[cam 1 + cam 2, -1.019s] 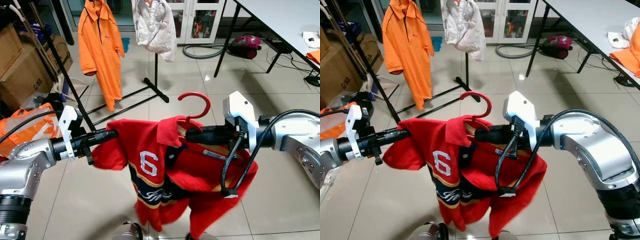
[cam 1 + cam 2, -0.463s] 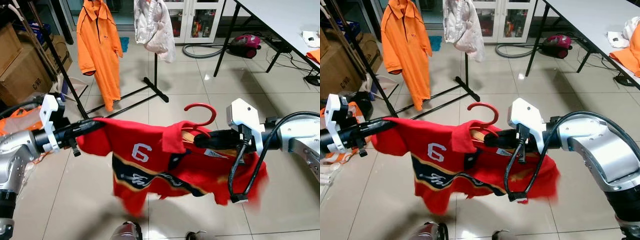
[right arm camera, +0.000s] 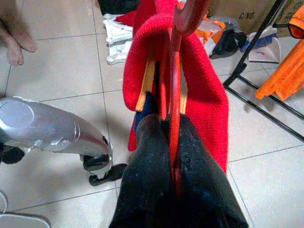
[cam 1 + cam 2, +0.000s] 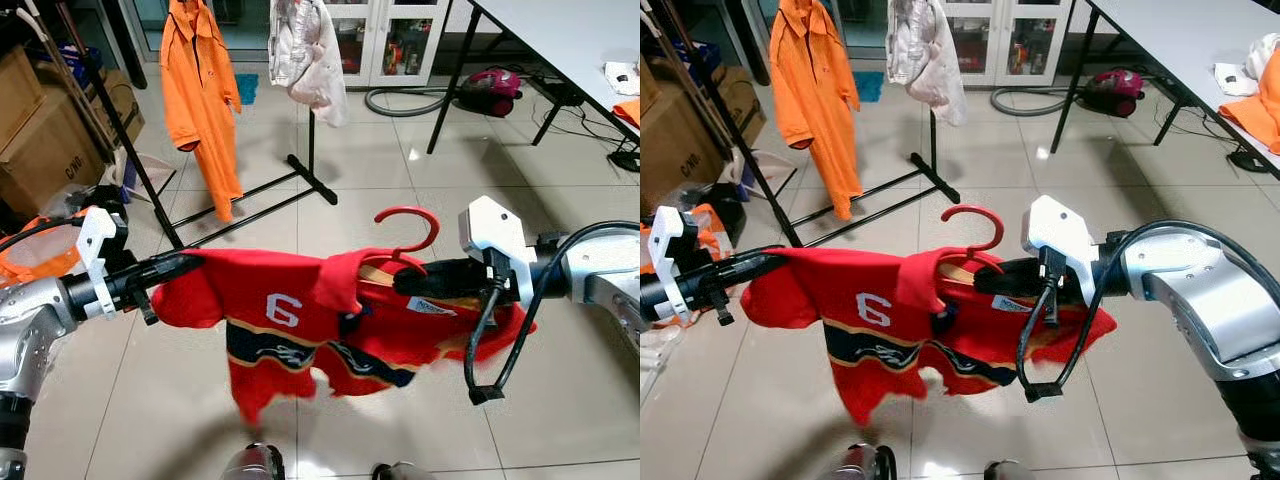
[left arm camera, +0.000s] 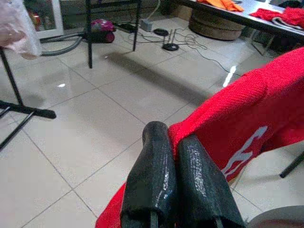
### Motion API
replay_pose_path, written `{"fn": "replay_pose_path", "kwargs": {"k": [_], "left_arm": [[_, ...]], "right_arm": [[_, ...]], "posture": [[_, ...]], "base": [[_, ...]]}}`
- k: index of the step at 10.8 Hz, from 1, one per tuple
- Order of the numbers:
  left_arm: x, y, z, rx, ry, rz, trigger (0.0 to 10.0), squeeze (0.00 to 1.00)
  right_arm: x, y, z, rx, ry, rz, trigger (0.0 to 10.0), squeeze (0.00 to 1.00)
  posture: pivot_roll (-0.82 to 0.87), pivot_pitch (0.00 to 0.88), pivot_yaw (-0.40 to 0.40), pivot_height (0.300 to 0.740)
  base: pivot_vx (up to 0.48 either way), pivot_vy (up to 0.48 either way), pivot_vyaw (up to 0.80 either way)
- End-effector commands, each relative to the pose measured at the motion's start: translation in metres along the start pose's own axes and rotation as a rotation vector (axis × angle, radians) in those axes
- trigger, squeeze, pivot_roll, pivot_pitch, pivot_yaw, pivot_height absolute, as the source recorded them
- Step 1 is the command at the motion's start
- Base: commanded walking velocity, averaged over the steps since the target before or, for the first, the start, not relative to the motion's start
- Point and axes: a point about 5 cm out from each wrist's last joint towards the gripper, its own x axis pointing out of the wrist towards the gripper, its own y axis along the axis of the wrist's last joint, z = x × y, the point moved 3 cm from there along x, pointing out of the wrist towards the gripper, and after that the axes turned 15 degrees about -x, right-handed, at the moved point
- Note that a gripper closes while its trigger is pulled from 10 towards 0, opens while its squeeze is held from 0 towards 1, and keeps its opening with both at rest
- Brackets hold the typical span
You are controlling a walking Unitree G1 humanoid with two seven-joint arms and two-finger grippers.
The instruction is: Hang hanger
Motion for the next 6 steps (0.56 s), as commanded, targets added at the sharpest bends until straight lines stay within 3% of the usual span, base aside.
{"fn": "replay_pose_path", "kwargs": {"k": [1,6], "left_arm": [[-0.017,0.008,-0.011,0.023,0.089,0.033,0.0,0.0],[-0.043,0.02,-0.026,0.055,0.203,0.082,0.0,0.0]], "right_arm": [[-0.012,0.001,0.006,-0.023,-0.037,-0.025,10.0,0.0],[-0.015,-0.003,0.01,-0.02,-0.044,-0.046,10.0,0.0]], "posture": [[-0.06,0.091,0.021,0.74],[-0.05,0.094,0.01,0.74]], "base": [[0.0,0.0,0.0],[0.0,0.0,0.0]]}}
